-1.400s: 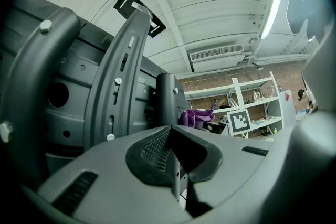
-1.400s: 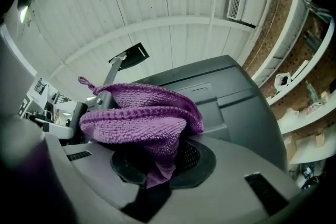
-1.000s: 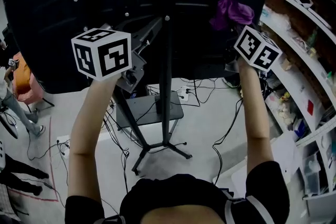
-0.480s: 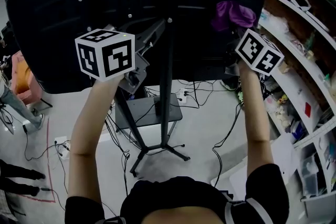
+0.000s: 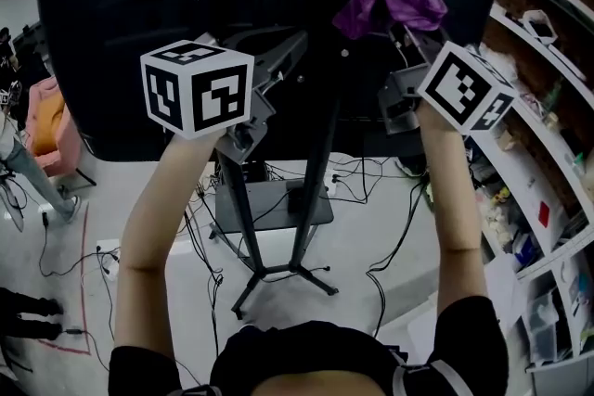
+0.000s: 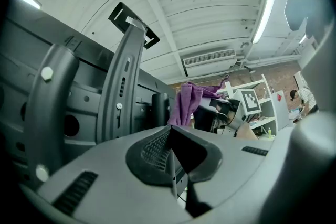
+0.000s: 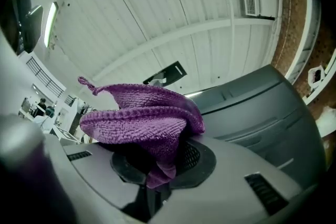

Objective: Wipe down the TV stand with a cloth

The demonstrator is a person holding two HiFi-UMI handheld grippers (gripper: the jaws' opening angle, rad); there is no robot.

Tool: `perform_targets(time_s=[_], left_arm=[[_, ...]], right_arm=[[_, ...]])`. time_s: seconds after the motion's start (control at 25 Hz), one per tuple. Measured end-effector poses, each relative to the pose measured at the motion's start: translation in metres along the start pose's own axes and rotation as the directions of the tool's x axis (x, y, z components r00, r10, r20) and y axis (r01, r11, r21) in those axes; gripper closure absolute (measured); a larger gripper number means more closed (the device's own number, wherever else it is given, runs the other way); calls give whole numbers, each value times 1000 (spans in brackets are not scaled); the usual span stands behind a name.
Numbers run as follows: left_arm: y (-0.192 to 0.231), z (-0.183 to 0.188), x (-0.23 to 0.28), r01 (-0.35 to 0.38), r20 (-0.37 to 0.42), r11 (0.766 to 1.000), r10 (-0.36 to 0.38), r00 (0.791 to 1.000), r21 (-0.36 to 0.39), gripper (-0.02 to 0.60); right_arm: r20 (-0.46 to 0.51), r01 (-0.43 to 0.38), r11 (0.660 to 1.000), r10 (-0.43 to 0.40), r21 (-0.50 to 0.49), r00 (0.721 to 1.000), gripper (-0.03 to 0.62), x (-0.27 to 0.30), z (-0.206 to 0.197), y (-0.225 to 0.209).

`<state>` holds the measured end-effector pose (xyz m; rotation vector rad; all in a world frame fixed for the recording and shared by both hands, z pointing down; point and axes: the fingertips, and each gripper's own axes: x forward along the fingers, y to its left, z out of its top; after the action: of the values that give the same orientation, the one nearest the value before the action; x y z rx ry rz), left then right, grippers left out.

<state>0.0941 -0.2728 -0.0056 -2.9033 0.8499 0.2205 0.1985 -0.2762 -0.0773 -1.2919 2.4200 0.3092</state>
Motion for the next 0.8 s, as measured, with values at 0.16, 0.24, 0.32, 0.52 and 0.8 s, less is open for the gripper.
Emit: perform_targets(time_s=[0.16,0.24,0.32,0.52,0.8], left_arm=[[10,19,-14,0,18,1000,-1,1000,17,575],[16,30,-19,-3,24,1000,3,1000,29,575],[24,43,-24,-12,33,999,10,999,48,575],[46,83,-29,-31,73,996,25,997,86,575],[71,160,-16,1,151,999,-8,988,43,575]], right_arm=[[-7,-48,999,48,11,999,530,31,0,29],[-2,-67,998,67,11,998,530,46,1,45],[-1,-75,997,75,-10,997,530,62,2,58],[24,-46,995,48,-88,999,530,104,24,76],[115,41,969,-13,-243,993,530,152,95,84]])
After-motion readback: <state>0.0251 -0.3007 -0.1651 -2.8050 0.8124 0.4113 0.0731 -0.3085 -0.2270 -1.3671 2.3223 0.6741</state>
